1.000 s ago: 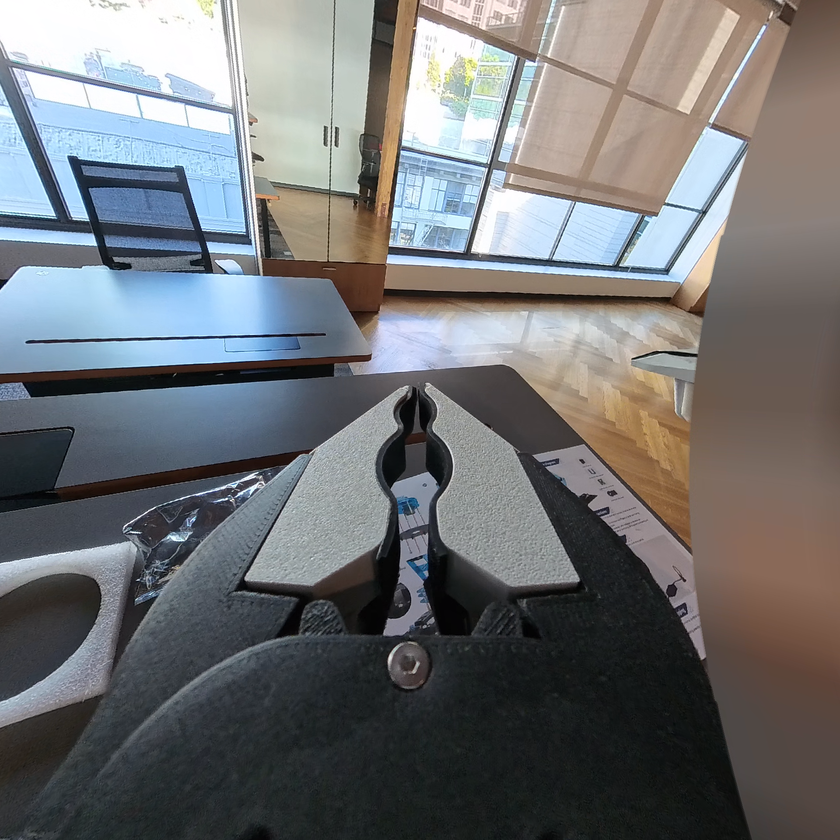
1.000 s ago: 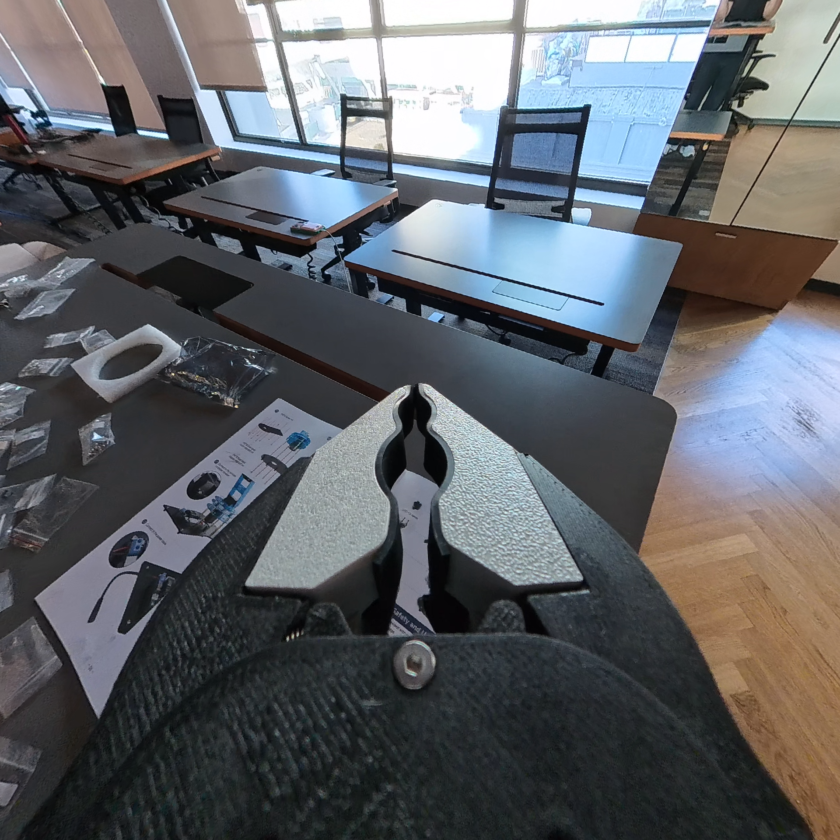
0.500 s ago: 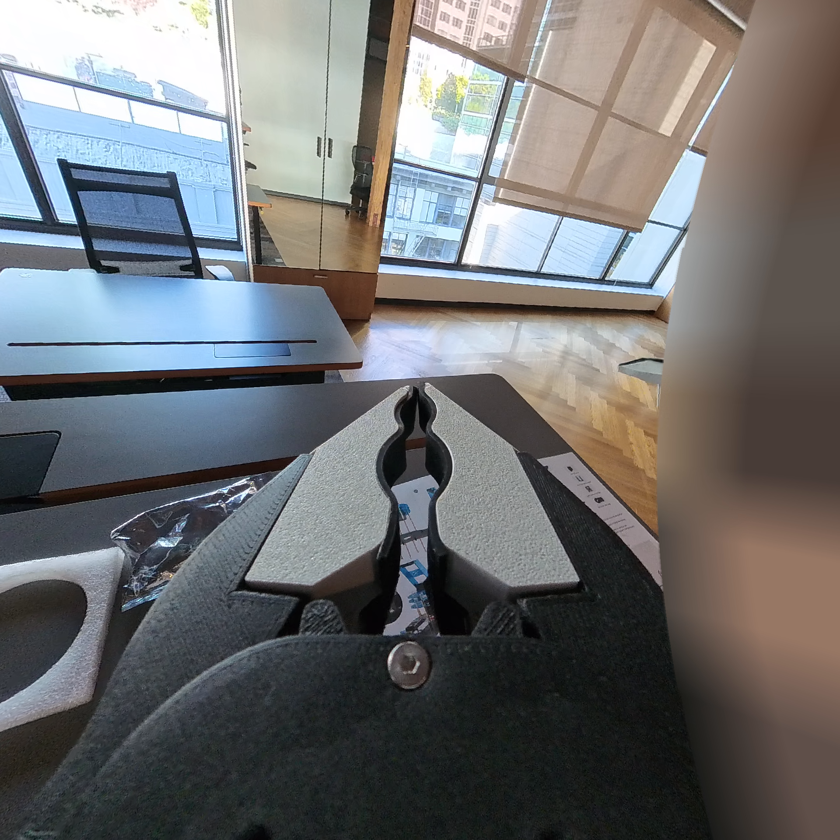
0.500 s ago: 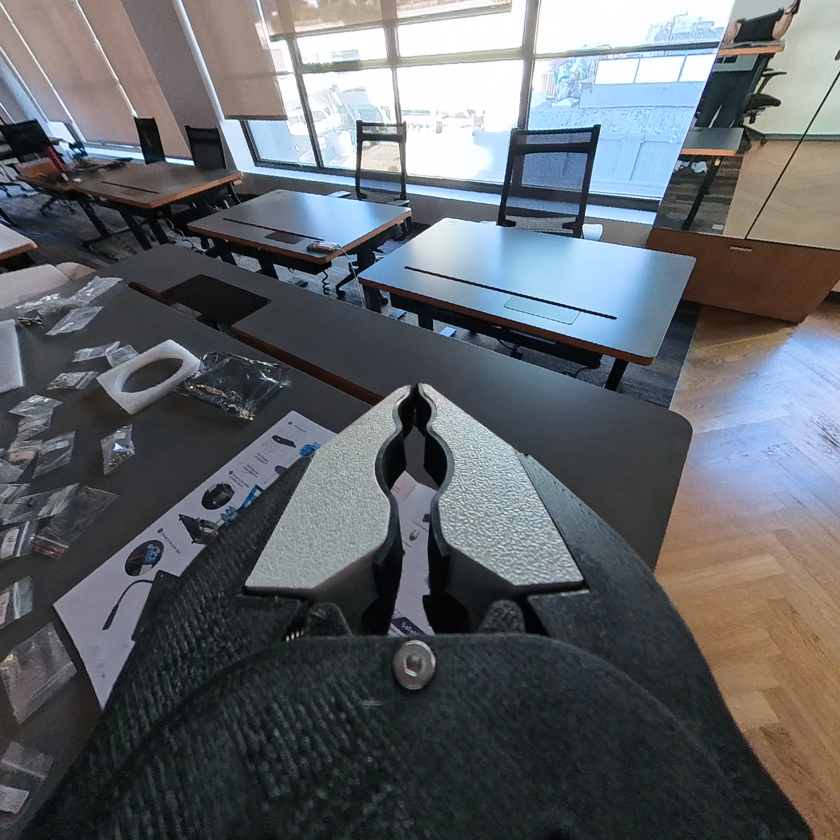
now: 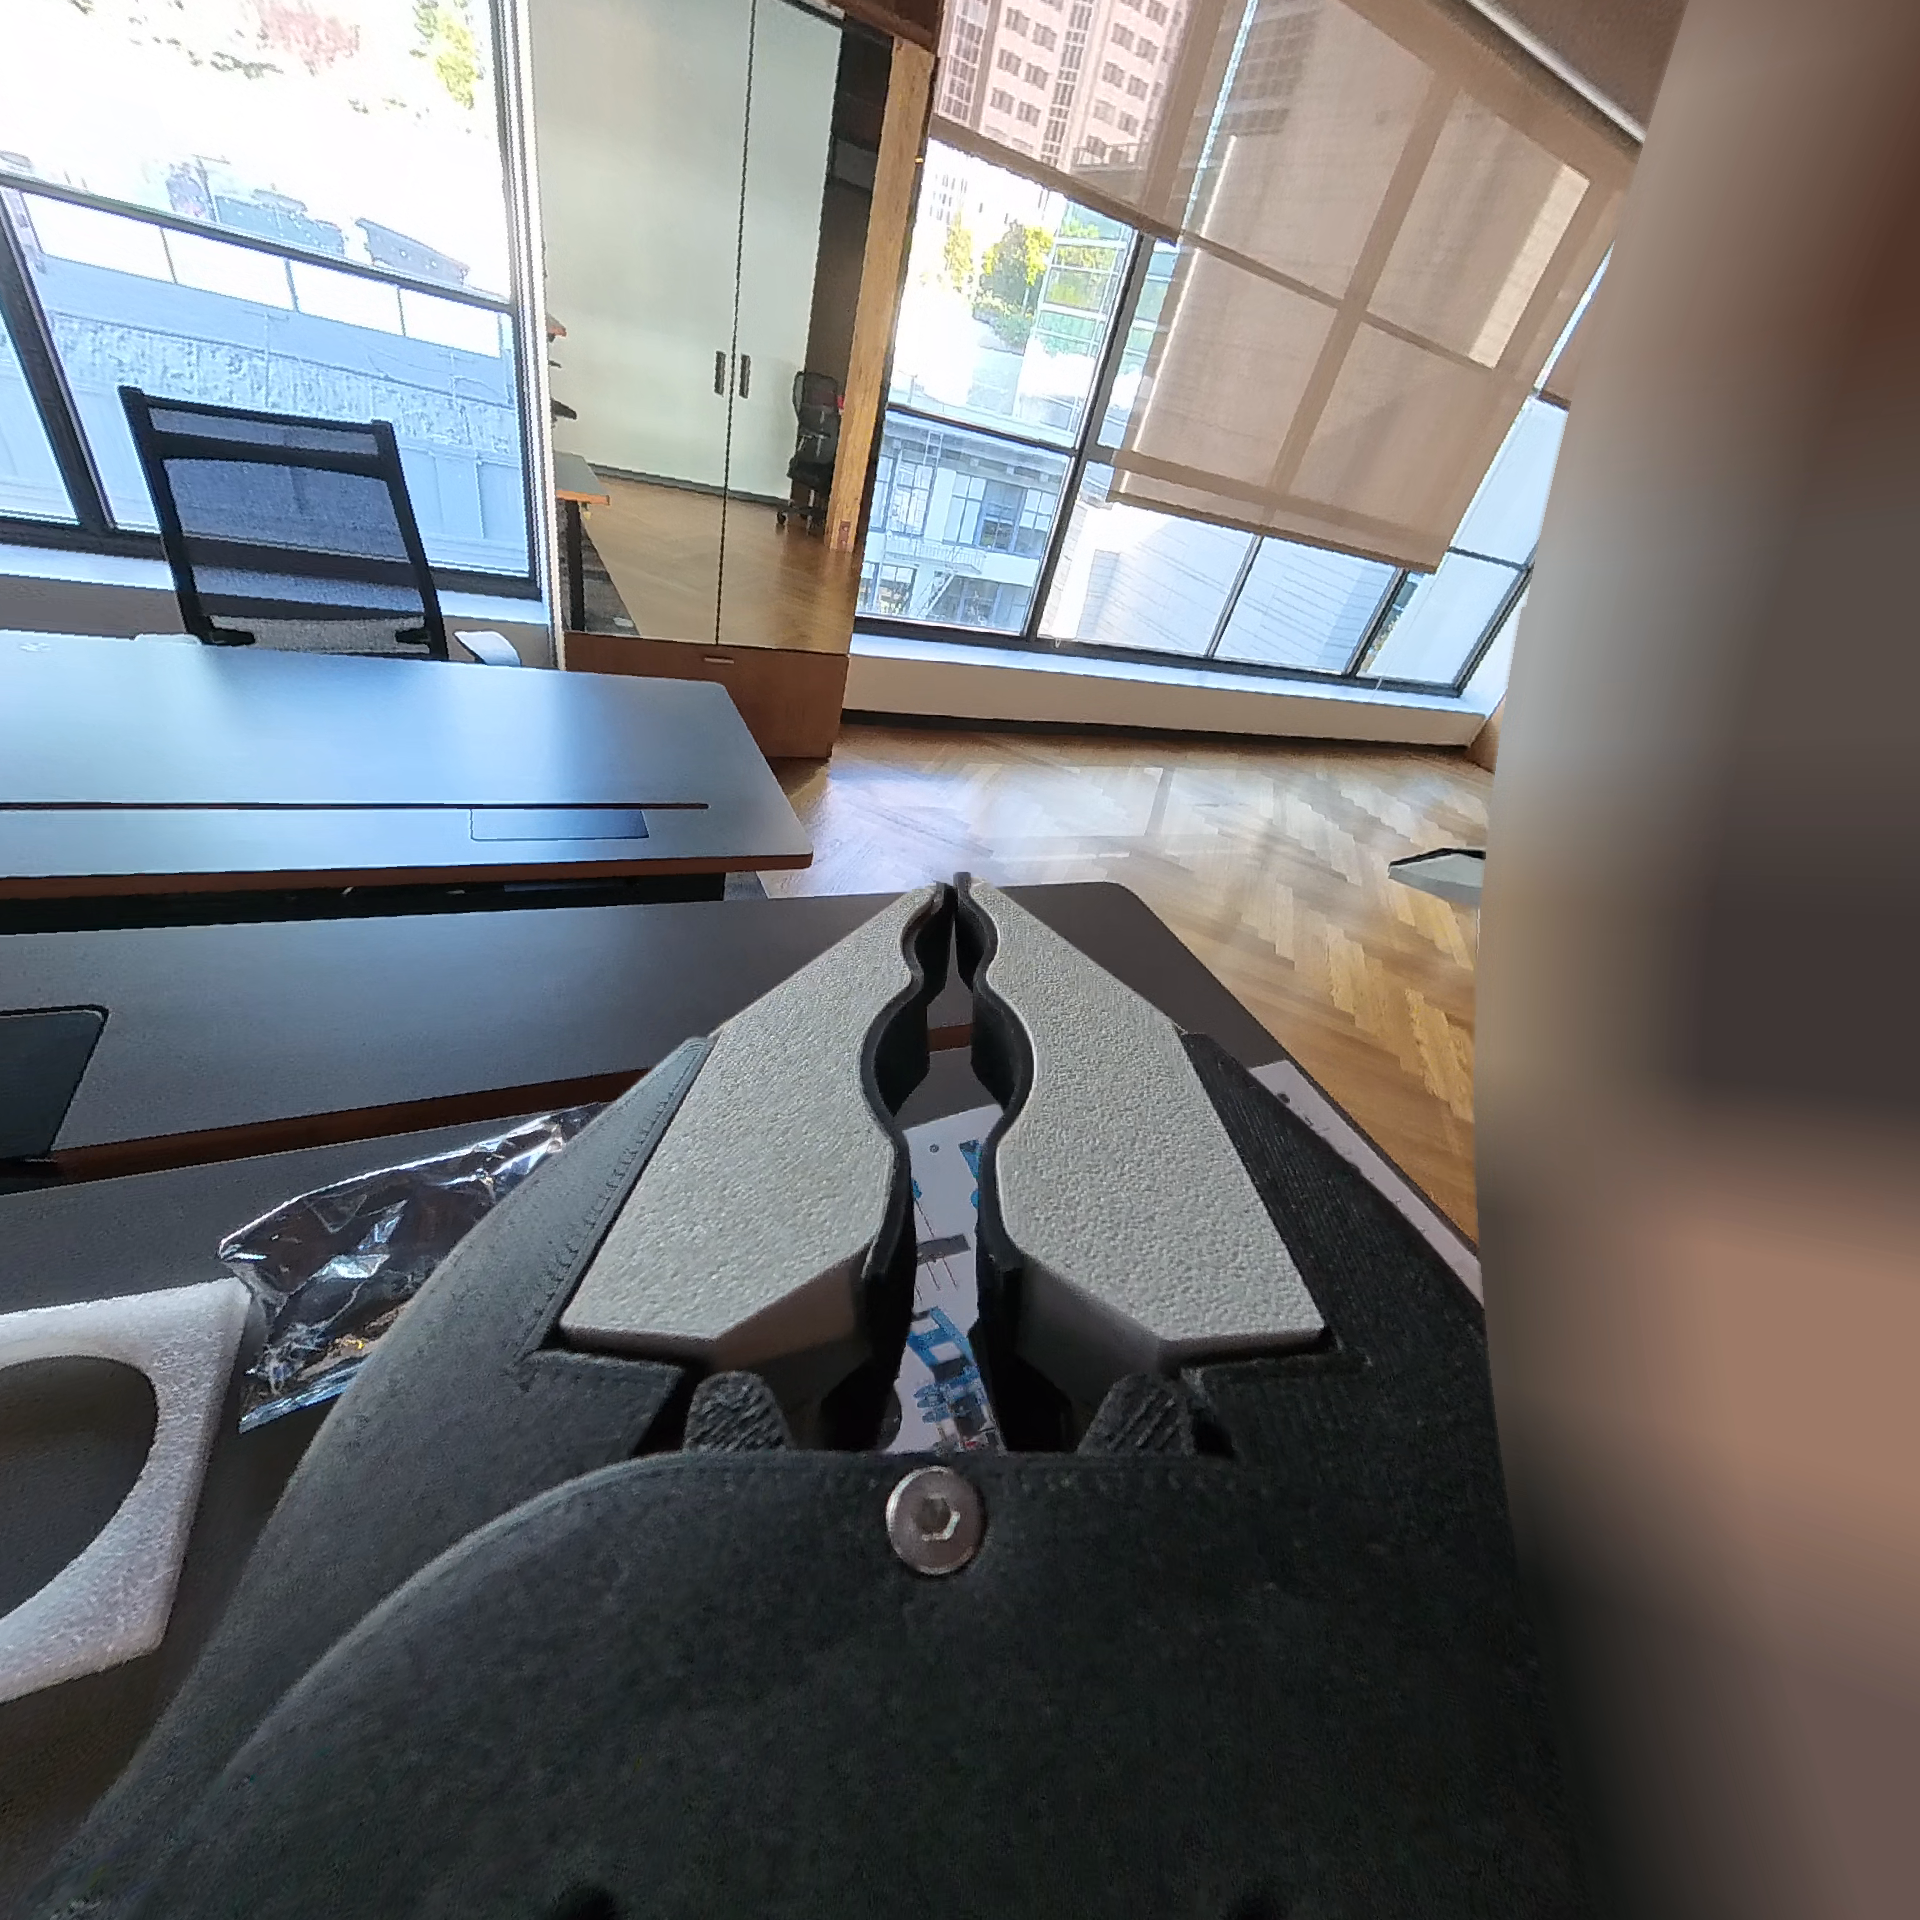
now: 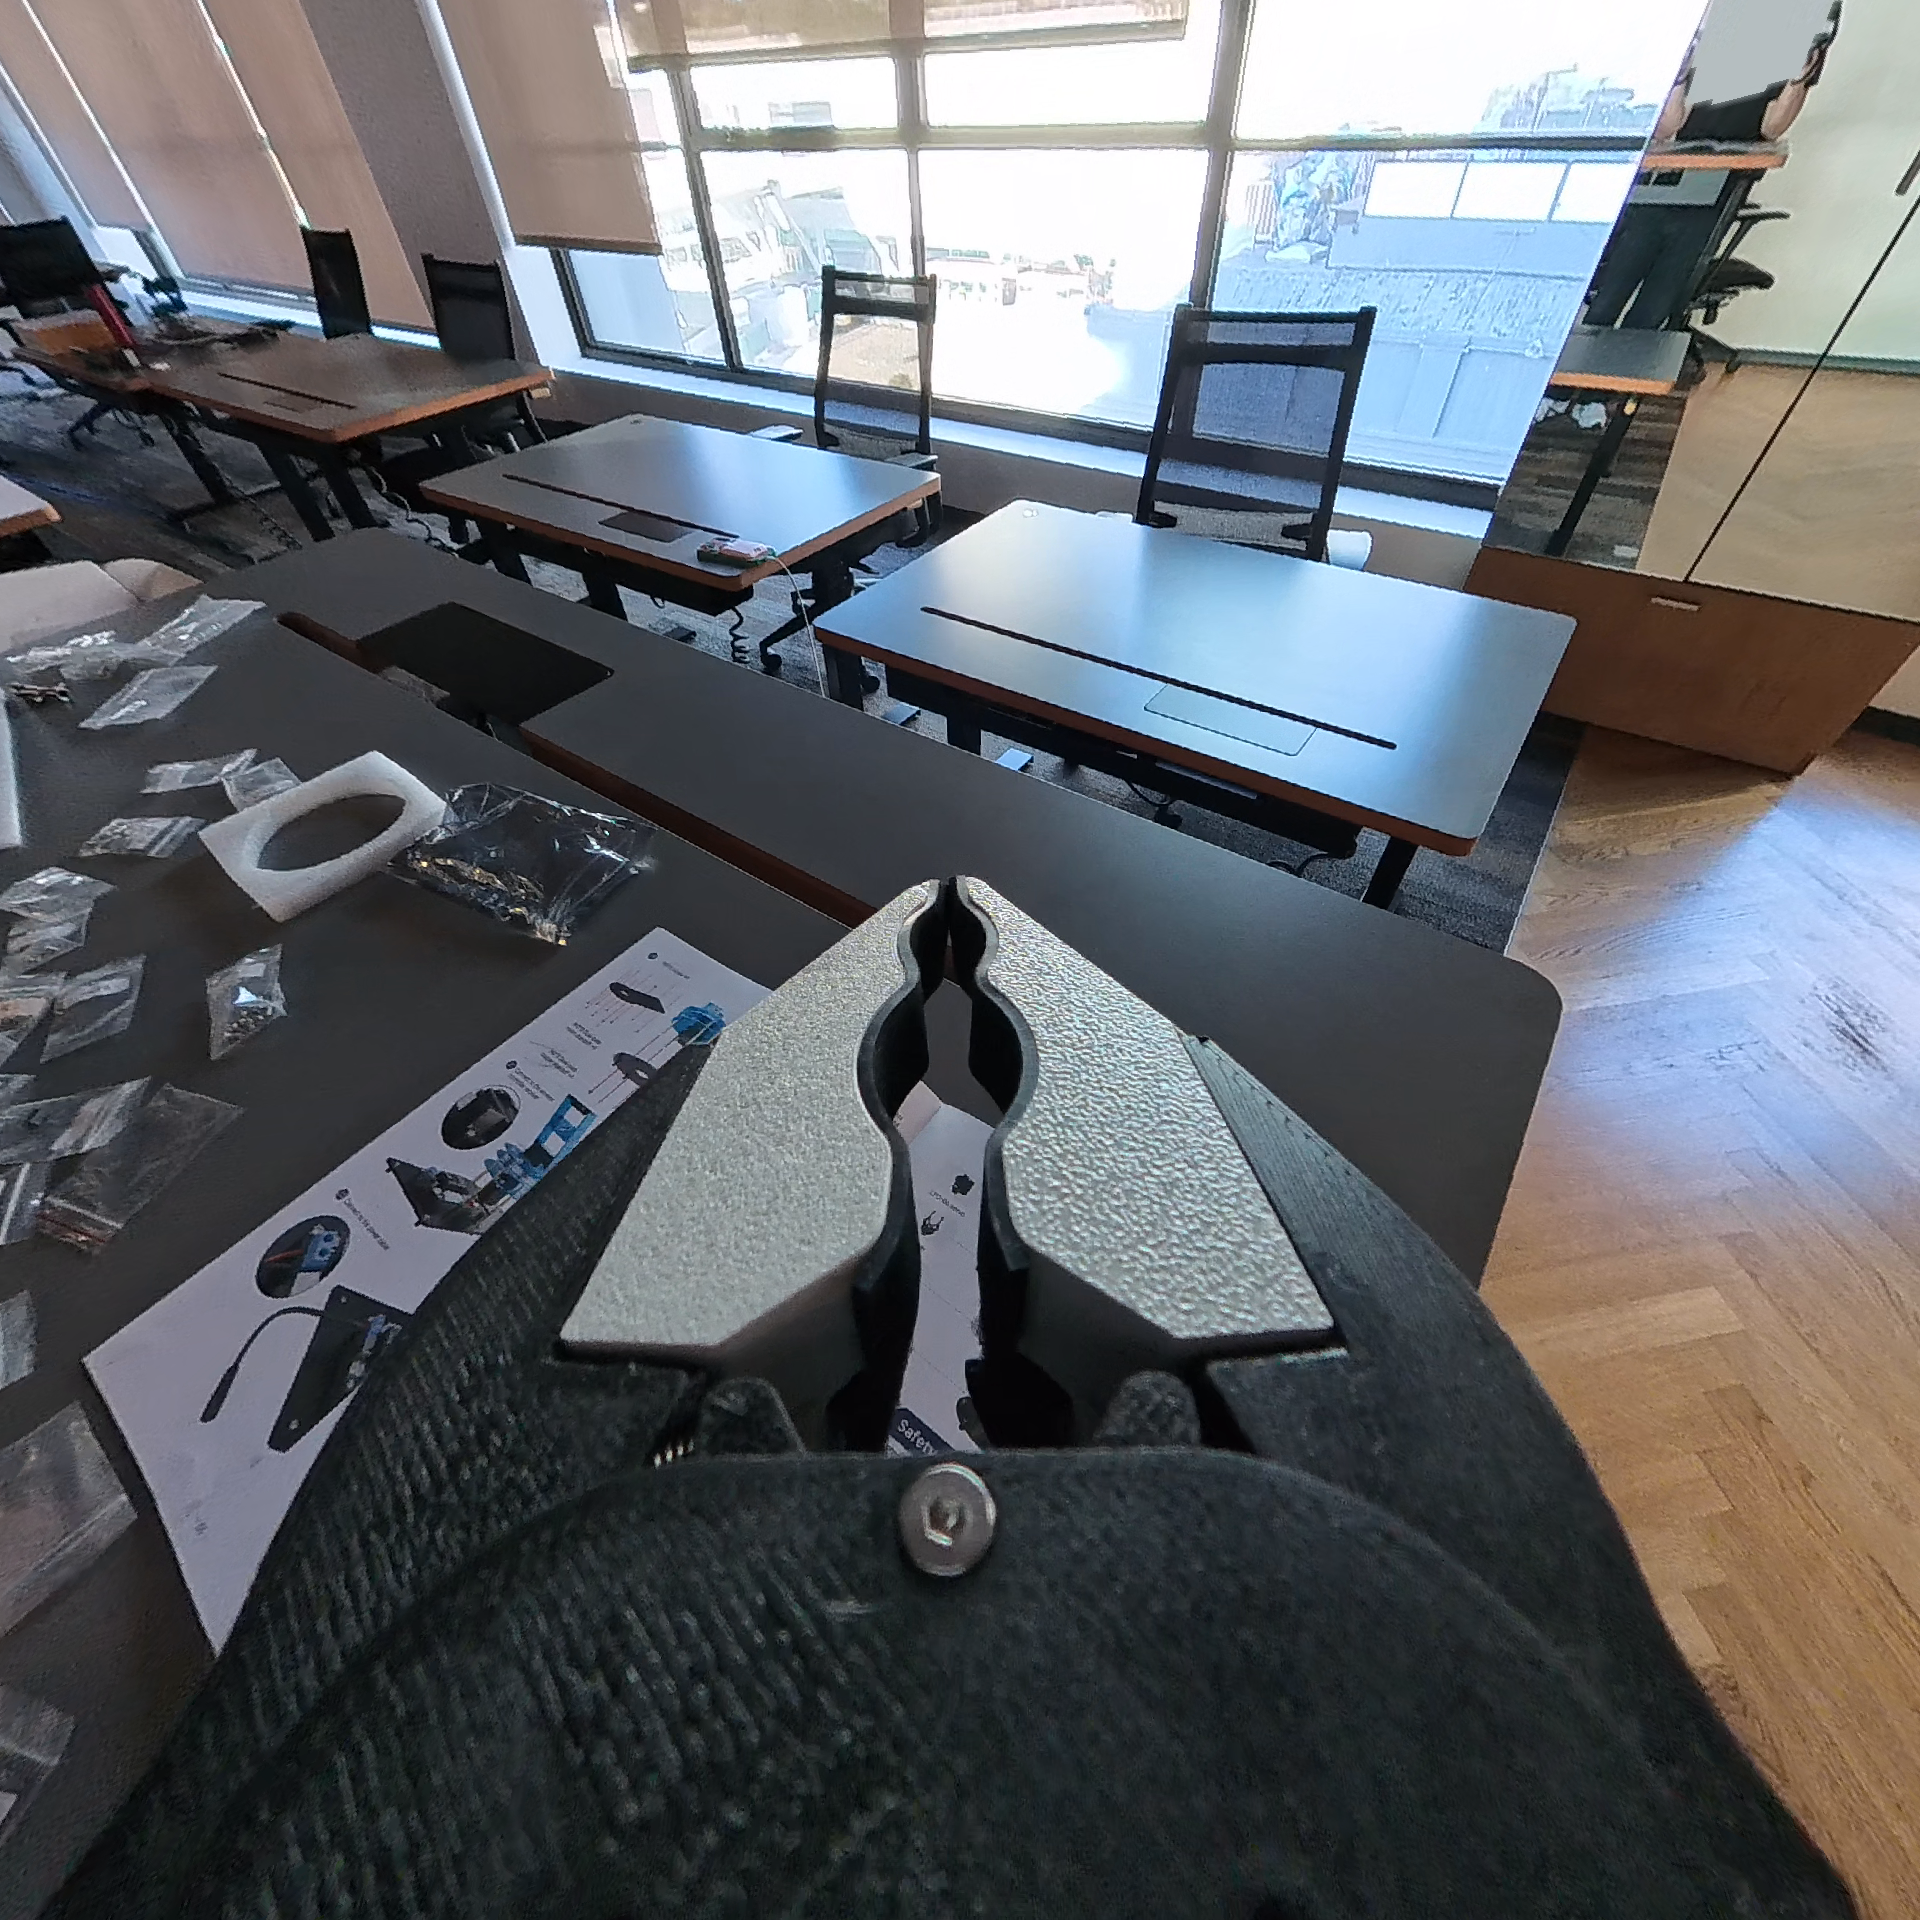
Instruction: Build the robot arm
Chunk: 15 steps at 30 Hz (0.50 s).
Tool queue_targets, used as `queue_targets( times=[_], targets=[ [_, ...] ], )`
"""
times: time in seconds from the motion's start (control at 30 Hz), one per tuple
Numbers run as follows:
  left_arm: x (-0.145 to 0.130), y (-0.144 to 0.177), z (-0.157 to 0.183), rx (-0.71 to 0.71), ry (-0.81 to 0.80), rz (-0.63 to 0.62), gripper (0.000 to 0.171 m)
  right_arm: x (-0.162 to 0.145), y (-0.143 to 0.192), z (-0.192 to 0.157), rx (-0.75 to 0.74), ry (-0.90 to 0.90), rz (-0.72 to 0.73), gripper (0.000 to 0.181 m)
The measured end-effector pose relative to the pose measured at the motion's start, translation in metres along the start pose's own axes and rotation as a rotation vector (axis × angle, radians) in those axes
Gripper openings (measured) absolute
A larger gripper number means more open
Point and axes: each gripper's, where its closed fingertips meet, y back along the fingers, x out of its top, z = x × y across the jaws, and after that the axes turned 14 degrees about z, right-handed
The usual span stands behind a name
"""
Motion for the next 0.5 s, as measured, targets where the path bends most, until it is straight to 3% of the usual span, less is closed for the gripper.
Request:
queue_targets(
  times=[0.5],
  targets=[
    [0.013,0.003,0.016,-0.051,0.005,0.042,0.000,0.006,0.002,-0.003,0.010,0.003,0.013,0.000]
  ],
)
